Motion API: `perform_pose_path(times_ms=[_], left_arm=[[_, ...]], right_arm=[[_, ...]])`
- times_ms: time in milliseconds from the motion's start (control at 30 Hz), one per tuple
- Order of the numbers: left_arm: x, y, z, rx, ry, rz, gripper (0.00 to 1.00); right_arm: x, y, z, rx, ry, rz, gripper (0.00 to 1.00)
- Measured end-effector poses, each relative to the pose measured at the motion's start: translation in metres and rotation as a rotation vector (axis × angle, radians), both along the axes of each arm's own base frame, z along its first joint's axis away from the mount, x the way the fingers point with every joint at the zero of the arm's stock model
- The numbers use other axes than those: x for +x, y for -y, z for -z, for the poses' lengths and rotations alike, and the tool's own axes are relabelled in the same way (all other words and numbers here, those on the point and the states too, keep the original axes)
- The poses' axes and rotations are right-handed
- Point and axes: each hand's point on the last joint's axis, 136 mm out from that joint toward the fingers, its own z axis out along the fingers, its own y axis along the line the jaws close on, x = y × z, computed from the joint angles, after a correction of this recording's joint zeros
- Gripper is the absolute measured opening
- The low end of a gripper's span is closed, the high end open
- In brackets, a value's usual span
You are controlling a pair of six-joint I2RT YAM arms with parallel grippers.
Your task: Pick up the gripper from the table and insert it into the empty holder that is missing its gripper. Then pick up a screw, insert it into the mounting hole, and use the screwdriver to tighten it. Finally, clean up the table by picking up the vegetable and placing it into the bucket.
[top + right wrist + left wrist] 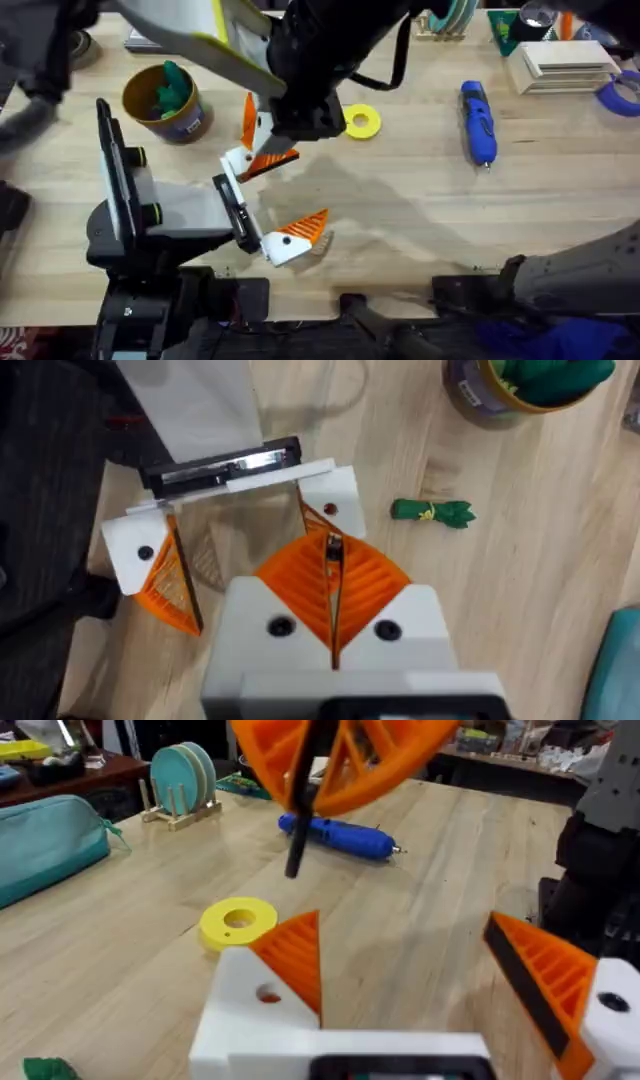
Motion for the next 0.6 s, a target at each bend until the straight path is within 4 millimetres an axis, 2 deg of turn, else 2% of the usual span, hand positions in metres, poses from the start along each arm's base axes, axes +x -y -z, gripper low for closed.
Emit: perform_pose_path(times_ms=[600], left_arm=[[0.0000, 0.0000, 0.0000, 0.000, 0.001, 0.000, 0.985]], right_arm=[[-0.0063, -0.0086, -0.0024, 0.018, 0.012, -0.024, 0.006]])
